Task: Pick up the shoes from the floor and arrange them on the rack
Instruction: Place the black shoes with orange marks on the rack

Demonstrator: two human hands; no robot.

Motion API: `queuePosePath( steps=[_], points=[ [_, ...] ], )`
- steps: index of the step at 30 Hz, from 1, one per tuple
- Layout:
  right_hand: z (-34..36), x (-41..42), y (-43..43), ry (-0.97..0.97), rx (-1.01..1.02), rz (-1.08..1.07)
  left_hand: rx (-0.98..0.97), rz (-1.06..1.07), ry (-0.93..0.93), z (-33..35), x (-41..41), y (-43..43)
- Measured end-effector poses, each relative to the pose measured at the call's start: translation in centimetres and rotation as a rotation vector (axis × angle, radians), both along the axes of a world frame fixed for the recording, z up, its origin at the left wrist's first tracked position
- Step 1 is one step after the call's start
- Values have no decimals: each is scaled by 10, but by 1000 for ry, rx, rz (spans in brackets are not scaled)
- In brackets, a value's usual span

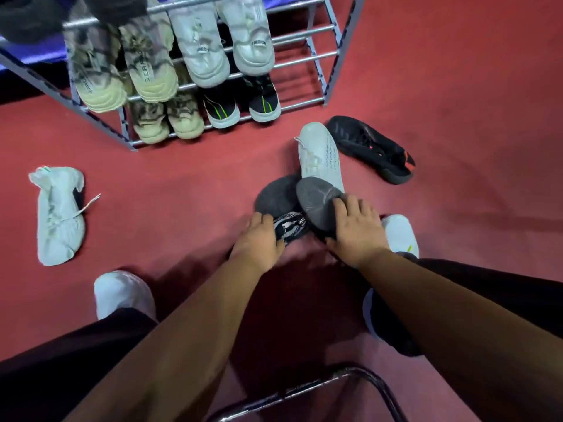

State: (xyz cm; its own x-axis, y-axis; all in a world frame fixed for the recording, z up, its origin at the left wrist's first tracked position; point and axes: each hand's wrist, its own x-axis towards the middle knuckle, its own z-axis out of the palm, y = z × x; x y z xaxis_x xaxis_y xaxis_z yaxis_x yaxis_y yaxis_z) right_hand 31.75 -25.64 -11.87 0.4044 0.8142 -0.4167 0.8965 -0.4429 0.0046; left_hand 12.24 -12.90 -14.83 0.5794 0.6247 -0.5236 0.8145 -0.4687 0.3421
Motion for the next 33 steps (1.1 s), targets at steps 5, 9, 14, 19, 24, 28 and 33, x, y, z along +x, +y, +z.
queuePosePath(
  steps=[5,9,14,19,24,28,33],
  points=[
    [-20,-2,-4,94,-44,-139,59,-40,56,-23,-4,-8],
    [-14,1,-9,210,89,-223,19,-32,71,-29,-11,-4],
    [9,-6,-9,470,201,-352,-129,211,-196,-16,-7,-2],
    [36,-29,26,846,377,-482,-981,768,-524,15,-14,10],
    [44,-53,87,1103,345,-603,-1310,801,-574,29,-58,23],
    [34,-62,110,990,147,-427,-813,943,-531,28,-71,45],
    [15,-56,116,761,105,-355,-138,932,-164,6,-90,74]
  ],
)
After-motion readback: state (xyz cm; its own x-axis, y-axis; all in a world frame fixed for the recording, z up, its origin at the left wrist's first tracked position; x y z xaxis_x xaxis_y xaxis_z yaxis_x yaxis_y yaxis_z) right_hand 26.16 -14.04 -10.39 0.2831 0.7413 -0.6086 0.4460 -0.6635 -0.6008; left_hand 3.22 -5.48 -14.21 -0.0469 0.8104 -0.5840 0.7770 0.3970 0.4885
